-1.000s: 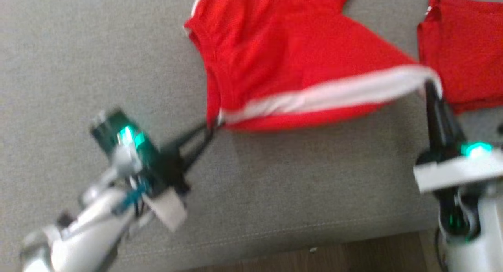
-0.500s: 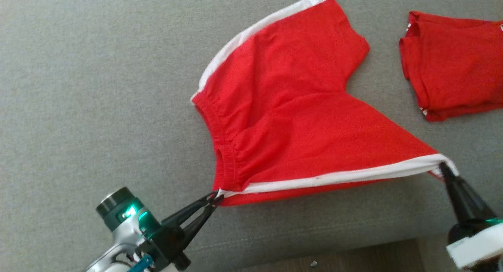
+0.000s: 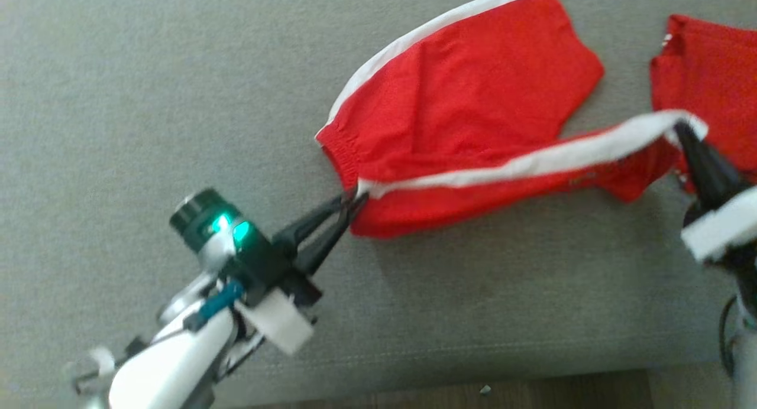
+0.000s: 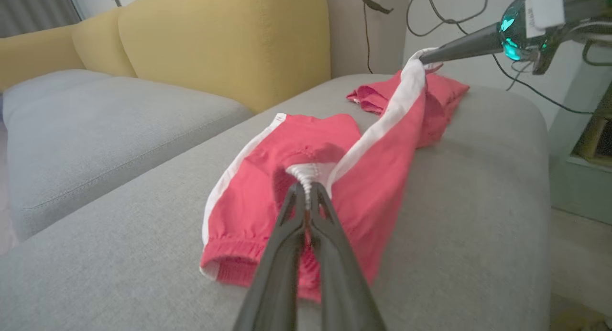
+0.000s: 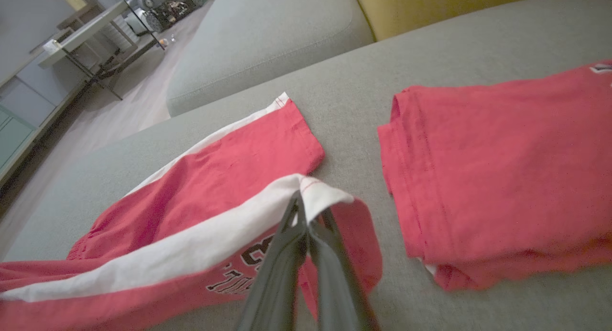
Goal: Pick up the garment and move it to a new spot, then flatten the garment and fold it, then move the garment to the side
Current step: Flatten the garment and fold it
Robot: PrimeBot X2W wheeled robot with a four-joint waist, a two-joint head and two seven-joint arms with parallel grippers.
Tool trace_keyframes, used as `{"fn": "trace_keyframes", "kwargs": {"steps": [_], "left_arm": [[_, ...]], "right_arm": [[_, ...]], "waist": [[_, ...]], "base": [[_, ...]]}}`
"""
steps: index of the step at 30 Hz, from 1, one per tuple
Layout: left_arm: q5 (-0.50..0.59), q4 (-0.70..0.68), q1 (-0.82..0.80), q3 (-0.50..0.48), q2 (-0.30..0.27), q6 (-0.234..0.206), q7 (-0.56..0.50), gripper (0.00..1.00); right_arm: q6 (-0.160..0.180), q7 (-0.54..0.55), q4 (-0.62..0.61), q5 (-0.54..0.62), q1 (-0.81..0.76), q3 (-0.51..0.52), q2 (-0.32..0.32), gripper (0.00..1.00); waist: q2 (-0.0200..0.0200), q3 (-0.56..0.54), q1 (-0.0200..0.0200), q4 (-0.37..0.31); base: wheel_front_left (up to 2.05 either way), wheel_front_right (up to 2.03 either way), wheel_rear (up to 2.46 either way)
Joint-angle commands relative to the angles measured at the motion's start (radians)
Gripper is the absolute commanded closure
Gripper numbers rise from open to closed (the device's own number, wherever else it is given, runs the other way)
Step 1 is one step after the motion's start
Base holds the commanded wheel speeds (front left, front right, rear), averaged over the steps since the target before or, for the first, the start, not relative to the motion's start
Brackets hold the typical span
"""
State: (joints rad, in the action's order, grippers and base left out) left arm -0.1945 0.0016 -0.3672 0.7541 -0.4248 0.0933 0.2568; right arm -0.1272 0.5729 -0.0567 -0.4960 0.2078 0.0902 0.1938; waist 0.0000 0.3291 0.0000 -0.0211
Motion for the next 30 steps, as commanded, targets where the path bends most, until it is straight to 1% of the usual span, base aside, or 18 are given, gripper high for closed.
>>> {"fn": "trace_keyframes", "kwargs": {"steps": [1, 3, 5, 6, 11, 14, 17, 25, 26, 27, 28, 30], "left_arm": [[-0.015, -0.01, -0.058, -0.055, -0.001, 0.007, 0.005, 1.0], [-0.03, 0.022, -0.097, -0.067, 0.022, 0.014, 0.005, 1.0], [-0.076, 0.036, -0.126, -0.088, 0.051, 0.022, 0.005, 1.0], [-0.09, 0.044, -0.14, -0.094, 0.056, 0.026, 0.005, 1.0], [-0.131, 0.071, -0.201, -0.111, 0.06, 0.035, 0.005, 1.0], [-0.15, 0.086, -0.234, -0.116, 0.07, 0.036, 0.005, 1.0], [-0.172, 0.107, -0.277, -0.095, 0.079, 0.037, 0.005, 1.0], [-0.183, 0.142, -0.348, -0.087, 0.094, 0.037, 0.005, 1.0], [-0.186, 0.147, -0.354, -0.087, 0.097, 0.037, 0.005, 1.0], [-0.188, 0.152, -0.359, -0.089, 0.099, 0.037, 0.005, 0.63], [-0.187, 0.157, -0.363, -0.089, 0.101, 0.037, 0.005, 0.48], [-0.186, 0.167, -0.368, -0.092, 0.104, 0.037, 0.005, 0.09]], "right_arm": [[-0.003, 0.016, -0.017, 0.005, 0.058, -0.018, 0.027, 1.0], [-0.003, 0.042, 0.02, 0.009, 0.129, -0.023, 0.044, 1.0], [-0.003, 0.069, 0.055, 0.008, 0.197, -0.027, 0.061, 1.0], [-0.003, 0.08, 0.071, 0.003, 0.23, -0.031, 0.068, 1.0], [-0.003, 0.129, 0.145, -0.005, 0.372, -0.049, 0.107, 1.0], [-0.003, 0.159, 0.187, -0.012, 0.445, -0.065, 0.12, 1.0], [-0.003, 0.188, 0.243, -0.004, 0.532, -0.093, 0.138, 1.0], [-0.003, 0.176, 0.336, 0.034, 0.645, -0.123, 0.157, 1.0], [-0.003, 0.171, 0.348, 0.039, 0.654, -0.125, 0.158, 0.9], [-0.003, 0.162, 0.357, 0.047, 0.663, -0.128, 0.159, 0.4], [-0.003, 0.15, 0.367, 0.053, 0.671, -0.128, 0.157, 0.0], [-0.003, 0.117, 0.384, 0.065, 0.683, -0.13, 0.154, 0.0]], "waist": [[0.0, 0.026, 0.0, 0.024], [0.0, 0.045, 0.0, 0.039], [0.0, 0.068, 0.0, 0.054], [0.0, 0.078, 0.0, 0.061], [0.0, 0.126, 0.0, 0.097], [0.0, 0.148, 0.0, 0.116], [0.0, 0.174, 0.0, 0.137], [0.0, 0.211, 0.0, 0.159], [0.0, 0.215, 0.0, 0.161], [0.0, 0.218, 0.0, 0.161], [0.0, 0.221, 0.0, 0.162], [0.0, 0.223, 0.0, 0.161]], "base": [[0.0, 0.0, 0.0], [0.0, 0.0, 0.0], [0.0, 0.0, 0.0], [0.0, 0.0, 0.0], [0.0, 0.0, 0.0], [0.0, 0.0, 0.0], [0.0, 0.0, 0.0], [0.0, 0.0, 0.0], [0.0, 0.0, 0.0], [0.0, 0.0, 0.0], [0.0, 0.0, 0.0], [0.0, 0.0, 0.0]]}}
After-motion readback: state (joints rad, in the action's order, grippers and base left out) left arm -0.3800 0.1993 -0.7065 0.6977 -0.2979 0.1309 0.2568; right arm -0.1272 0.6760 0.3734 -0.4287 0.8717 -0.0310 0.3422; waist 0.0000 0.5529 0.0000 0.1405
